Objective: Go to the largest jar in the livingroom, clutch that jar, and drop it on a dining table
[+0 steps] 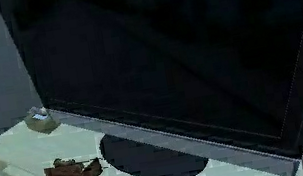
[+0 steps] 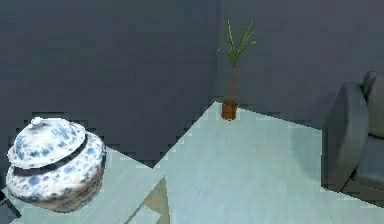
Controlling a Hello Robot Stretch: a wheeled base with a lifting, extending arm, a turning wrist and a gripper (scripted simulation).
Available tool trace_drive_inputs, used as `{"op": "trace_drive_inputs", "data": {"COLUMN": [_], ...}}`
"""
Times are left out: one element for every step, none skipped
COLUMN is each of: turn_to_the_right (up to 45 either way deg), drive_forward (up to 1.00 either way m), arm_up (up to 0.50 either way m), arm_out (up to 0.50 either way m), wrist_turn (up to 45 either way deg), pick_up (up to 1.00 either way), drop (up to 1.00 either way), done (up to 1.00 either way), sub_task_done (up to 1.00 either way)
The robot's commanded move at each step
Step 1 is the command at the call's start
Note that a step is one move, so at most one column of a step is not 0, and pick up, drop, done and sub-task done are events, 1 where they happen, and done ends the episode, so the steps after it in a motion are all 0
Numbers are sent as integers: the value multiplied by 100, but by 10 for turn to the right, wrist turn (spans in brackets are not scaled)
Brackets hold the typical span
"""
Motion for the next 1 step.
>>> {"op": "trace_drive_inputs", "data": {"turn_to_the_right": [-300], "drive_forward": [0], "arm_up": [0], "arm_out": [0], "wrist_turn": [0], "pick_up": [0], "drop": [0], "done": [0], "sub_task_done": [0]}}
